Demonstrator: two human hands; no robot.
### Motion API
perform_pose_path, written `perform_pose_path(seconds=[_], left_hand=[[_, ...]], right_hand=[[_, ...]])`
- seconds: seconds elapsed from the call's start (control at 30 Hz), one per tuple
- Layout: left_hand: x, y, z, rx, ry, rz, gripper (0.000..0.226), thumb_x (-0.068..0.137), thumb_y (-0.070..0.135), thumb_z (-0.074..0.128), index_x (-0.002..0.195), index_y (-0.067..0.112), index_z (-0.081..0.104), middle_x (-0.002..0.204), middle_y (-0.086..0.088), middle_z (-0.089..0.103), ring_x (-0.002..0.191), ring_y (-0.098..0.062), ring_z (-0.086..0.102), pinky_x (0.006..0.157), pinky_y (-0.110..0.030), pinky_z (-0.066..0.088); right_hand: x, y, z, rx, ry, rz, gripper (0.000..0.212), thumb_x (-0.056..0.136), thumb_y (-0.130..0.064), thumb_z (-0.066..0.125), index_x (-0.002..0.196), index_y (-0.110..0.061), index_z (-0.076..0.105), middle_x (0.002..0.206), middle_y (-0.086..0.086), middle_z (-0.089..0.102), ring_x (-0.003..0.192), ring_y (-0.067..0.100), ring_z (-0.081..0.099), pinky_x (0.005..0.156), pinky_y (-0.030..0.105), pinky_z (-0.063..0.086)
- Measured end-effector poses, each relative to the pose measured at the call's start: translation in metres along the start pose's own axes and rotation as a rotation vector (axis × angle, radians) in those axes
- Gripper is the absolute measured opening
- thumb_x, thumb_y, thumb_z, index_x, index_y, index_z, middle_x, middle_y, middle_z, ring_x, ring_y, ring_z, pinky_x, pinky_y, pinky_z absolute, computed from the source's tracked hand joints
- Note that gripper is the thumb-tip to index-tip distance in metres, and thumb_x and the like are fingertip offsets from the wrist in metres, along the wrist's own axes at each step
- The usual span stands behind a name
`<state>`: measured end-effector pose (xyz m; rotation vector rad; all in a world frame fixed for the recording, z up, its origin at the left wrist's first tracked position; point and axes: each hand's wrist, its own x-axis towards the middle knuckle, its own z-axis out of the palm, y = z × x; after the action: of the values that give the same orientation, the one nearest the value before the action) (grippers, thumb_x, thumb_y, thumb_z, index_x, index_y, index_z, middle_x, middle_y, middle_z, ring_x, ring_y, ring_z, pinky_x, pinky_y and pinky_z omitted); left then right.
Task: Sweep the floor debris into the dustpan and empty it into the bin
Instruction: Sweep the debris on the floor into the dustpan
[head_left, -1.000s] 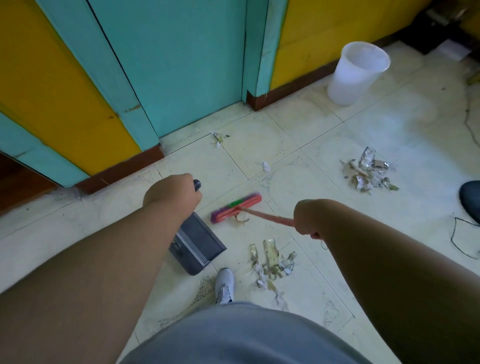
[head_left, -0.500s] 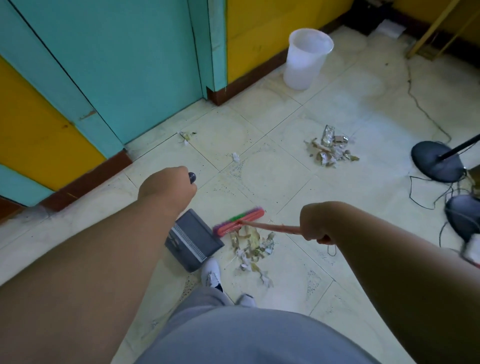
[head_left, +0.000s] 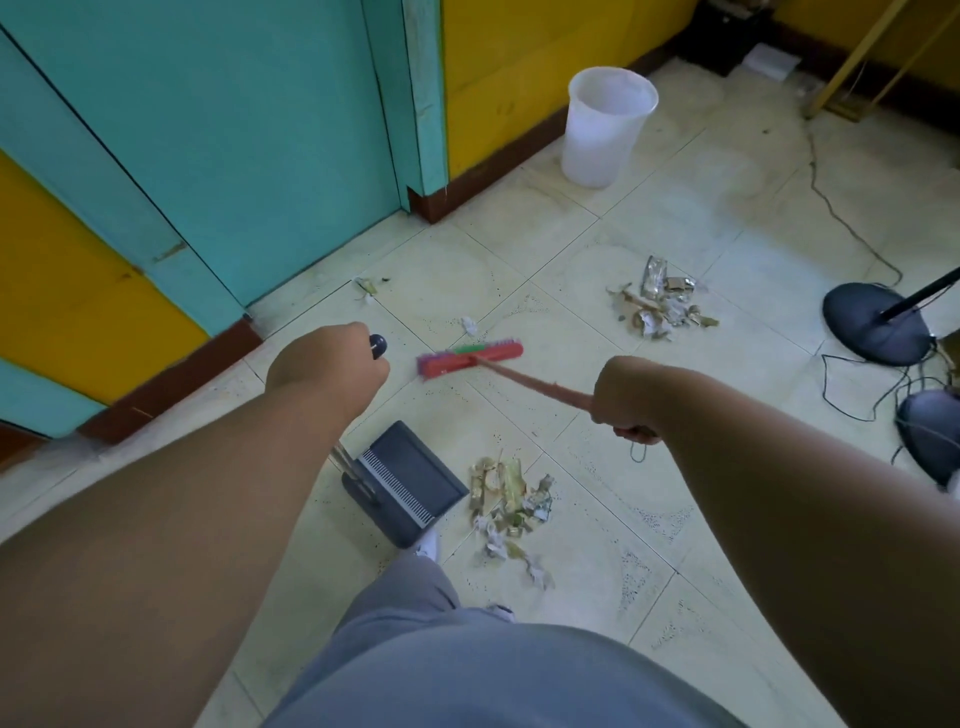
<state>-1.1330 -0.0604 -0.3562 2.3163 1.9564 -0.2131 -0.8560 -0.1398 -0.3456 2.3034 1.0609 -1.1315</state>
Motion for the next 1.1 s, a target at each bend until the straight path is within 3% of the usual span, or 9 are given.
perform_pose_path(seconds=[0.1, 0.2, 0.33, 0.53, 0.67, 0.83, 0.97, 1.1], left_hand=[[0.026, -0.012, -0.008, -0.010, 0.026, -0.009, 0.020, 0.095, 0.030, 0.047, 0.085, 0.012, 0.049, 0.071, -0.006, 0.053, 0.072, -0.026, 0.056, 0.061, -0.030, 0.045], [0.059, -0.023, -0.015, -0.041, 0.046, -0.011, 0.027, 0.095, 0.030, 0.047, 0.072, 0.017, 0.039, 0.063, -0.004, 0.048, 0.066, -0.025, 0.052, 0.058, -0.029, 0.041], [0.107, -0.033, -0.018, -0.077, 0.047, 0.032, 0.026, 0.096, 0.032, 0.046, 0.076, 0.016, 0.041, 0.062, -0.003, 0.046, 0.066, -0.026, 0.053, 0.059, -0.029, 0.041], [0.183, -0.054, 0.000, -0.092, 0.010, 0.050, 0.024, 0.095, 0.034, 0.048, 0.083, 0.014, 0.049, 0.061, 0.001, 0.044, 0.067, -0.025, 0.054, 0.060, -0.030, 0.043], [0.210, -0.051, 0.010, -0.084, -0.062, 0.081, 0.024, 0.097, 0.035, 0.046, 0.085, 0.014, 0.046, 0.062, 0.000, 0.043, 0.068, -0.027, 0.053, 0.058, -0.030, 0.039], [0.217, -0.045, 0.010, -0.072, -0.105, 0.132, 0.022, 0.098, 0.034, 0.044, 0.086, 0.014, 0.044, 0.063, -0.001, 0.042, 0.068, -0.027, 0.050, 0.058, -0.031, 0.036], [0.204, -0.038, 0.005, -0.051, -0.108, 0.127, 0.021, 0.098, 0.034, 0.044, 0.087, 0.015, 0.043, 0.064, -0.002, 0.042, 0.069, -0.027, 0.051, 0.058, -0.031, 0.035], [0.173, -0.025, 0.003, -0.044, -0.085, 0.141, 0.021, 0.098, 0.033, 0.043, 0.088, 0.015, 0.043, 0.065, -0.003, 0.043, 0.069, -0.027, 0.050, 0.057, -0.031, 0.033]], right_hand=[[0.022, -0.038, -0.008, 0.067, 0.060, -0.005, 0.016, 0.095, -0.013, 0.049, 0.103, 0.001, 0.052, 0.073, 0.010, 0.055, 0.056, 0.019, 0.050, 0.051, 0.026, 0.044], [0.048, -0.090, -0.027, 0.171, 0.109, -0.053, 0.019, 0.094, -0.013, 0.051, 0.108, 0.000, 0.051, 0.074, 0.011, 0.056, 0.053, 0.018, 0.051, 0.045, 0.025, 0.044], [0.089, -0.151, -0.052, 0.273, 0.129, -0.066, 0.017, 0.094, -0.011, 0.052, 0.107, 0.000, 0.051, 0.074, 0.011, 0.058, 0.051, 0.018, 0.052, 0.042, 0.025, 0.043], [0.159, -0.205, -0.061, 0.181, 0.127, -0.022, 0.014, 0.091, -0.006, 0.058, 0.084, -0.001, 0.048, 0.074, 0.011, 0.058, 0.061, 0.020, 0.059, 0.065, 0.029, 0.057], [0.173, -0.202, -0.058, 0.036, 0.073, 0.006, 0.009, 0.093, -0.006, 0.054, 0.090, -0.002, 0.046, 0.071, 0.008, 0.050, 0.077, 0.021, 0.055, 0.084, 0.029, 0.055], [0.154, -0.182, -0.061, -0.107, 0.032, 0.019, 0.009, 0.095, -0.007, 0.052, 0.102, -0.005, 0.048, 0.072, 0.006, 0.046, 0.075, 0.018, 0.052, 0.083, 0.027, 0.051], [0.121, -0.159, -0.071, -0.108, -0.022, 0.015, 0.014, 0.099, -0.009, 0.047, 0.113, -0.004, 0.047, 0.074, 0.007, 0.043, 0.089, 0.020, 0.049, 0.093, 0.030, 0.046], [0.086, -0.113, -0.057, -0.134, -0.015, 0.037, 0.038, 0.099, -0.008, 0.048, 0.136, 0.003, 0.047, 0.073, 0.004, 0.042, 0.071, 0.013, 0.047, 0.083, 0.027, 0.046]])
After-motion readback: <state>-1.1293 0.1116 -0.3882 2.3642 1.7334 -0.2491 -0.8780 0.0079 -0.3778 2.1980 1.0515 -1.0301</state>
